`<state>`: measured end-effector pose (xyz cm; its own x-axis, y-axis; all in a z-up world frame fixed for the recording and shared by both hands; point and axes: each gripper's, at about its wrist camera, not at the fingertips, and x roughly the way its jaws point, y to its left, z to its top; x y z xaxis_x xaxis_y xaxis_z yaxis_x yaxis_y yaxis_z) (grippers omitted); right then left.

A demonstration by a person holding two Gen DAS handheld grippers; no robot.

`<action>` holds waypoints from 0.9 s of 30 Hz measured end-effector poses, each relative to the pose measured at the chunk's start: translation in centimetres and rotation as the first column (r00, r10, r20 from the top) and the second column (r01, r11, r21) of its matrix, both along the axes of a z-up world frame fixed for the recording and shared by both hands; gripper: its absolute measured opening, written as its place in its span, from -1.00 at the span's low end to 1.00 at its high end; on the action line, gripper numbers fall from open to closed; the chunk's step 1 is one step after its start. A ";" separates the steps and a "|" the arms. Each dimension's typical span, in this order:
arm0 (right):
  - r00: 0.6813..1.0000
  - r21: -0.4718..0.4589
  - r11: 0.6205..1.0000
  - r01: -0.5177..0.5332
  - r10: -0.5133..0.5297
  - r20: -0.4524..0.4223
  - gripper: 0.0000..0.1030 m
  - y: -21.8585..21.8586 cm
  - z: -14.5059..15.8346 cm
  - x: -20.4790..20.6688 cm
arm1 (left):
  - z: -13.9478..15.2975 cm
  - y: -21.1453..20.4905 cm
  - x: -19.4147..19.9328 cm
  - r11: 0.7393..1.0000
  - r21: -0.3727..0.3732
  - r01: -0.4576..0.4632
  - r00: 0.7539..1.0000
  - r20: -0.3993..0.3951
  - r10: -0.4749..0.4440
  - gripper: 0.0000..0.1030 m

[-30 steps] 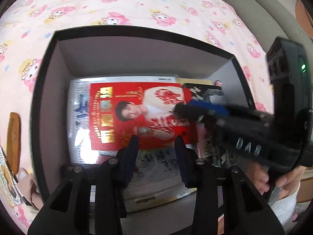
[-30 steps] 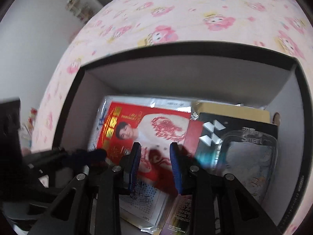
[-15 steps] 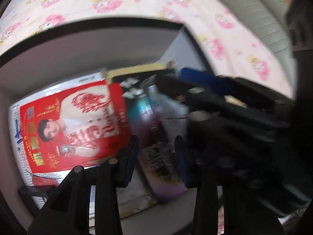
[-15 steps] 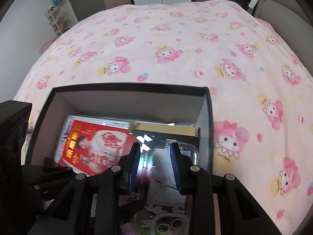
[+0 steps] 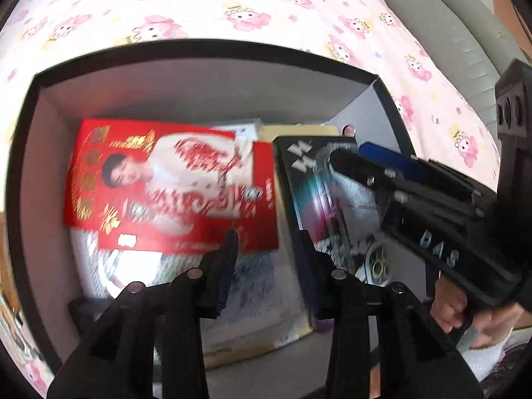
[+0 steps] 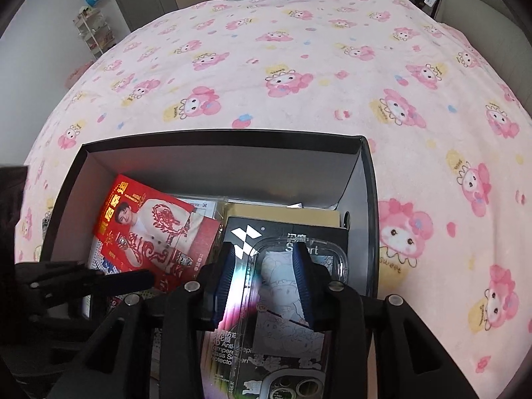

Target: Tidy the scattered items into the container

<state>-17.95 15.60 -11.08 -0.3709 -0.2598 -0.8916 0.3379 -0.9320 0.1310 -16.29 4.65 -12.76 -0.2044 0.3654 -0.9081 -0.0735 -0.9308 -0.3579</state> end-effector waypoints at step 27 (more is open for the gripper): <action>0.996 -0.026 0.999 -0.047 0.049 0.078 -0.37 -2.2 -1.6 0.0 | -0.5 -2.8 1.6 0.992 -0.126 -0.023 0.997 0.067 0.032 -0.11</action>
